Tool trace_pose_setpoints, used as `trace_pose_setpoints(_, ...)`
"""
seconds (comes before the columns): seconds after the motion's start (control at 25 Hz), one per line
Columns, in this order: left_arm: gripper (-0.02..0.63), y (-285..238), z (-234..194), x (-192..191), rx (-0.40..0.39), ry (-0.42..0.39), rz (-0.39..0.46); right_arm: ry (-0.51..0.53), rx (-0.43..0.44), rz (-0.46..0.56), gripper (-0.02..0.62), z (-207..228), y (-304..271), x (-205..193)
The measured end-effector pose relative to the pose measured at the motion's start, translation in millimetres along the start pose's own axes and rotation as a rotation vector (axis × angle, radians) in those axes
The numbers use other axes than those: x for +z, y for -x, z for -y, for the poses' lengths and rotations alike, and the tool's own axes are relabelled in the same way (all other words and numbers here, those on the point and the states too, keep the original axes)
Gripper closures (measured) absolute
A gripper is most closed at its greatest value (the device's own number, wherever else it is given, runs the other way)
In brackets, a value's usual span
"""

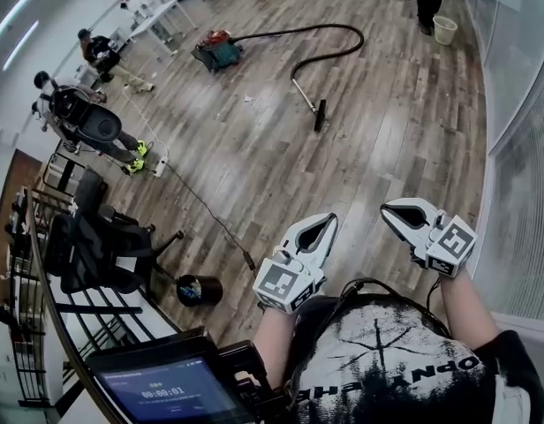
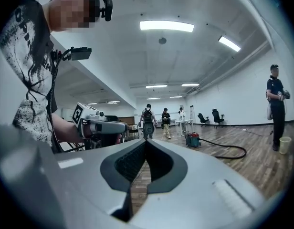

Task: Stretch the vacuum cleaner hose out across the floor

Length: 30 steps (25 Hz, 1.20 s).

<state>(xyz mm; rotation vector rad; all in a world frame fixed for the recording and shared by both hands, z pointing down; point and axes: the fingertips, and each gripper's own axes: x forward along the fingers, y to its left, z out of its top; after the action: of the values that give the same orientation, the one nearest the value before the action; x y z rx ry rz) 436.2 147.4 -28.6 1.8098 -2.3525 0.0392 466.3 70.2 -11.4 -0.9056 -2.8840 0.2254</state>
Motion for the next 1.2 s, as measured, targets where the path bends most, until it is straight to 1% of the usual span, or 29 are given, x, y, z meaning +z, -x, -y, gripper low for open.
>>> trace_pose_setpoints(0.2, 0.607, 0.0, 5.2, -1.9, -0.004, -0.013, 0.001, -0.007, -0.013, 0.014, 0.589, -1.7, 2.4, -3.9)
trace_pose_setpoints(0.4, 0.607, 1.1, 8.0, -2.5, 0.007, -0.022, -0.001, 0.007, 0.022, 0.043, 0.589, -4.2, 3.7, -5.7)
trace_pose_setpoints(0.6, 0.607, 2.8, -1.2, -1.5, 0.028, -0.023, -0.01, -0.009, 0.023, 0.039, 0.589, 0.0, -9.3, -0.1)
trace_pose_setpoints(0.76, 0.607, 5.4, -5.4, 0.1, 0.045, -0.021, -0.003, 0.029, 0.042, 0.027, 0.589, 0.6, -16.1, -3.8)
trace_pose_setpoints(0.88, 0.607, 9.0, -10.9, -3.9, 0.051, -0.02, -0.004, 0.017, 0.044, 0.009, 0.589, -1.4, -24.3, -5.3)
trace_pose_setpoints(0.96, 0.607, 12.5, -16.6, -9.0, 0.057, -0.008, -0.005, 0.057, 0.059, 0.0, 0.589, -0.4, -29.9, -13.7)
trace_pose_setpoints(1.04, 0.607, 14.2, -21.2, -12.9, 0.056, 0.002, -0.002, 0.088, 0.068, -0.011, 0.589, -1.0, -34.7, -19.2)
trace_pose_setpoints(1.2, 0.607, 16.1, -42.5, -16.4, 0.036, 0.011, 0.011, 0.093, 0.049, -0.037, 0.589, 0.5, -53.7, -22.2)
